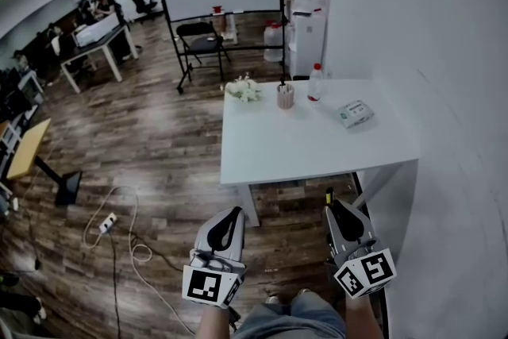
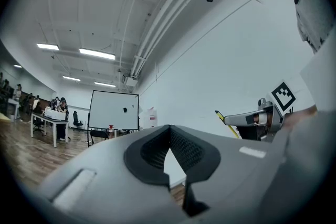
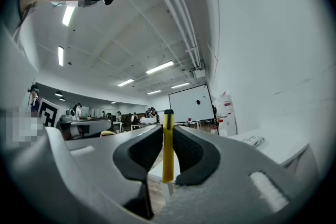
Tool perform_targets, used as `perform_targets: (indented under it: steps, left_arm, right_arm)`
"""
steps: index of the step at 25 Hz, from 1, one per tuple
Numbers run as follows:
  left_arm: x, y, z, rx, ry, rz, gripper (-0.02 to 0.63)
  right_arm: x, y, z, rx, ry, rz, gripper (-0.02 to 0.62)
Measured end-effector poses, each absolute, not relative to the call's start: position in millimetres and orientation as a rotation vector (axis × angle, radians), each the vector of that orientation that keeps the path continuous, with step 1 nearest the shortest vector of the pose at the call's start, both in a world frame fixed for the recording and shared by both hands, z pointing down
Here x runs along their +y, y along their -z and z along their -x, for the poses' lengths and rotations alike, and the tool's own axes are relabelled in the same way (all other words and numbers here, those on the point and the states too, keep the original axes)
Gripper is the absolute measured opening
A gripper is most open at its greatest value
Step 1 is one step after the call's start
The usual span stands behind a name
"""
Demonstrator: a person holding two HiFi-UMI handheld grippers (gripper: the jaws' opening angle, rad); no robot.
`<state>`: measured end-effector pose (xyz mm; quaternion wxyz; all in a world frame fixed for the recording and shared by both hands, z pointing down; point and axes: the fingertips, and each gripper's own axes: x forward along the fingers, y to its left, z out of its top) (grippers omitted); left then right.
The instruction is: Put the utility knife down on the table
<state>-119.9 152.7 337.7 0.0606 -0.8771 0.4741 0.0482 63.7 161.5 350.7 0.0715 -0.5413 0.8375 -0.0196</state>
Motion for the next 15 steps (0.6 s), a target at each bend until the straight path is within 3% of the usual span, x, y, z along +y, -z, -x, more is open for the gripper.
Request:
perform_targets:
  steps: [15]
  left_arm:
    - [94.9, -339.5, 100.3, 1.417, -0.159, 2.665, 0.011]
  right_arm:
    - [105.8, -356.7, -80.7, 2.519, 0.084, 1.629, 0.063]
